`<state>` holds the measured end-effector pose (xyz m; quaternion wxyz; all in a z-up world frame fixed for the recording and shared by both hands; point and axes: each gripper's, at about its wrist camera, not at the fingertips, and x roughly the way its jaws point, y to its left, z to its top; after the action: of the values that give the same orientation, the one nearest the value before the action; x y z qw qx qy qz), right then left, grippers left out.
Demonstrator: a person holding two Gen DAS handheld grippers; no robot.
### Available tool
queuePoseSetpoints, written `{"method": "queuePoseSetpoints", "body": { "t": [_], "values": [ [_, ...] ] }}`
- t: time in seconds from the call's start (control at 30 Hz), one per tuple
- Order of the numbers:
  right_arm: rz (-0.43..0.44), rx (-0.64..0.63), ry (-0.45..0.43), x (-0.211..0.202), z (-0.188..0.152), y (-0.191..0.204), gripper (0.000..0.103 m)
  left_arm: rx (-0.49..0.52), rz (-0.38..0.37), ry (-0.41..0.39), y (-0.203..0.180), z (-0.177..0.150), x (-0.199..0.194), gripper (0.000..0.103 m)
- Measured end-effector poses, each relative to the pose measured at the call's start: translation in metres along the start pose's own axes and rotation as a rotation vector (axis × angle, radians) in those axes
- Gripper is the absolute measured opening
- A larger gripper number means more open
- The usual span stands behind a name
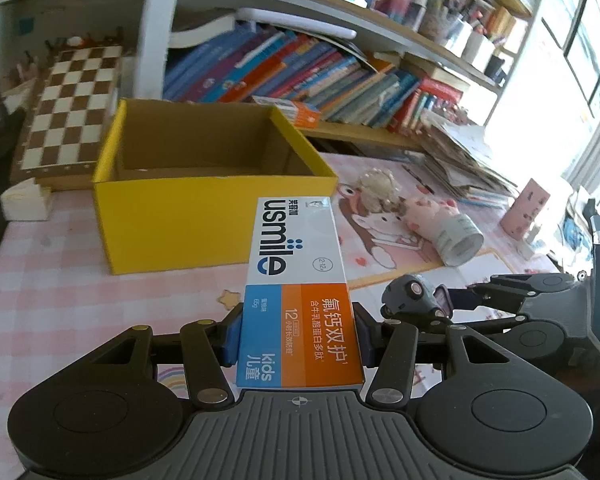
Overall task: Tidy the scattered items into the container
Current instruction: 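Carry the toothpaste box and toy car with both tools over the yellow box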
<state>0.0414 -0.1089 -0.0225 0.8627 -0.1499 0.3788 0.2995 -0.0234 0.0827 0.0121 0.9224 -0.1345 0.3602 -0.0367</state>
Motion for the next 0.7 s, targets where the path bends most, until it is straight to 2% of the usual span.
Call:
{"method": "queuePoseSetpoints", "body": {
  "t": [0.3,0.7],
  "values": [
    [0.036,-0.037,-0.015,0.003,0.014,0.025,0.042,-0.058,0.024,-0.048,0.028,0.0,-0.021,0.052],
    [0.077,-0.033,-0.027,0.004,0.035,0.039,0.042,-0.107,0.042,-0.094,0.05,0.003,-0.032,0.052]
  ]
}}
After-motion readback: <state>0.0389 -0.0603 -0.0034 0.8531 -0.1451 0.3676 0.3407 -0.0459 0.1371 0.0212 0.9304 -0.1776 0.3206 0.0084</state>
